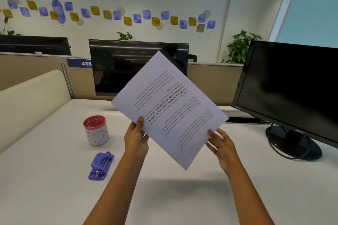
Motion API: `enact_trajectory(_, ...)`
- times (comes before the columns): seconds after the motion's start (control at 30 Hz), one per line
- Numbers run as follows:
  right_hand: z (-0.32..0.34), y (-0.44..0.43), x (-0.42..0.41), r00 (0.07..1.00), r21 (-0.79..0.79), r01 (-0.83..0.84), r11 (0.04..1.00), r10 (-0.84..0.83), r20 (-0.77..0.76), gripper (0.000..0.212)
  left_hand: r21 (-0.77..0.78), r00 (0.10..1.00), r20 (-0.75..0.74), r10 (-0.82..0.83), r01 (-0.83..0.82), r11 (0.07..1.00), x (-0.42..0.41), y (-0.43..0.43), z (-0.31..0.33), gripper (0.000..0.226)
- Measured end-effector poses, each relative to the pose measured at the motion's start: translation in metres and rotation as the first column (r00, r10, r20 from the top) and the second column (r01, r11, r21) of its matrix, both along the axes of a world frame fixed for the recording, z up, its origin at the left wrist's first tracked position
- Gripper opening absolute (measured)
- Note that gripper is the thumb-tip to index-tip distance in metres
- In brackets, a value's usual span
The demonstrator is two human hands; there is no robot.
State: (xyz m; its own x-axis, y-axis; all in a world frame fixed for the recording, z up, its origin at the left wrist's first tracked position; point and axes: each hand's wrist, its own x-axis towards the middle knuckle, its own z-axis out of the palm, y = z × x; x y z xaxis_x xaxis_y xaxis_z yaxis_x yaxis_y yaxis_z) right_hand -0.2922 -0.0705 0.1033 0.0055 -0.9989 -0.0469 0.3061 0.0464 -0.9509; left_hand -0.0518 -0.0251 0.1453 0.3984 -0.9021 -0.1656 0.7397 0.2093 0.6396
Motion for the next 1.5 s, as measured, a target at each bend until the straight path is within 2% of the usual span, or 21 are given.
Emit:
enact_trajectory(0.1, 0.001, 0.002, 0.013, 0.984, -0.006, -0.121, 0.993, 0.120, 0.131, 0.052, -0.010, 0.992, -0.114, -0.060, 0.059, 0.998, -0.013, -0.002, -0.009, 0.039)
enact_trajectory(0.2, 0.003, 0.003, 0.020, 0.981, -0.044, -0.108, 0.993, 0.113, 0.156, 0.043, -0.020, 0.986, -0.128, -0.109, 0.107, 0.994, -0.021, -0.001, -0.016, 0.040)
enact_trajectory(0.33, 0.006, -0.001, 0.004, 0.992, -0.086, -0.100, 0.991, 0.106, 0.062, 0.043, -0.004, 0.999, 0.020, -0.047, 0.047, 0.999, 0.006, -0.002, -0.021, 0.043)
enact_trajectory(0.4, 0.009, -0.004, -0.010, 0.993, -0.093, -0.122, 0.988, 0.121, -0.014, 0.057, 0.061, 0.989, 0.147, -0.025, 0.016, 0.998, 0.029, -0.002, -0.020, 0.043)
enact_trajectory(0.47, 0.012, -0.007, -0.023, 0.986, -0.089, -0.159, 0.983, 0.153, -0.064, 0.073, 0.132, 0.940, 0.332, -0.078, 0.036, 0.991, 0.048, -0.001, -0.019, 0.043)
enact_trajectory(0.53, 0.016, -0.008, -0.031, 0.973, -0.072, -0.207, 0.976, 0.197, -0.123, 0.077, 0.172, 0.853, 0.493, -0.171, 0.097, 0.980, 0.058, -0.001, -0.018, 0.041)
enact_trajectory(0.6, 0.022, -0.006, -0.031, 0.952, -0.063, -0.243, 0.968, 0.226, -0.205, 0.067, 0.194, 0.765, 0.599, -0.236, 0.147, 0.970, 0.057, 0.000, -0.015, 0.032)
enact_trajectory(0.7, 0.027, -0.002, -0.018, 0.943, -0.098, -0.190, 0.977, 0.154, -0.295, 0.028, 0.201, 0.699, 0.683, -0.213, 0.100, 0.974, 0.042, -0.003, -0.014, 0.026)
enact_trajectory(0.8, 0.021, 0.001, 0.000, 0.940, -0.174, -0.001, 0.985, -0.058, -0.338, 0.021, 0.122, 0.705, 0.702, -0.096, 0.014, 0.992, 0.024, -0.004, -0.017, 0.011)
enact_trajectory(0.9, 0.008, 0.008, 0.011, 0.923, -0.222, 0.113, 0.969, -0.185, -0.338, 0.029, 0.060, 0.658, 0.753, -0.012, -0.051, 0.997, 0.013, -0.001, -0.026, 0.004)
enact_trajectory(0.97, -0.002, 0.012, 0.011, 0.920, -0.204, 0.133, 0.970, -0.197, -0.339, 0.032, 0.062, 0.649, 0.761, -0.007, -0.063, 0.996, 0.010, 0.001, -0.034, 0.008)
enact_trajectory(1.1, -0.019, 0.013, 0.007, 0.914, -0.149, 0.131, 0.980, -0.178, -0.365, 0.023, 0.073, 0.654, 0.756, -0.032, -0.036, 0.997, 0.010, 0.003, -0.044, 0.010)
enact_trajectory(1.3, -0.008, 0.009, 0.005, 0.906, -0.198, 0.160, 0.967, -0.224, -0.360, 0.021, 0.014, 0.626, 0.780, 0.019, -0.047, 0.999, 0.011, 0.001, -0.032, 0.013)
enact_trajectory(1.37, -0.007, 0.007, 0.003, 0.898, -0.219, 0.160, 0.963, -0.234, -0.373, 0.025, 0.031, 0.611, 0.792, -0.016, -0.014, 0.999, 0.014, 0.001, -0.030, 0.018)
enact_trajectory(1.47, -0.010, 0.004, -0.001, 0.873, -0.223, 0.161, 0.962, -0.244, -0.423, 0.044, 0.111, 0.558, 0.822, -0.112, 0.035, 0.993, 0.018, 0.001, -0.029, 0.034)
enact_trajectory(1.5, -0.011, 0.003, -0.003, 0.871, -0.223, 0.166, 0.961, -0.249, -0.424, 0.046, 0.127, 0.546, 0.827, -0.131, 0.045, 0.991, 0.019, 0.000, -0.029, 0.030)
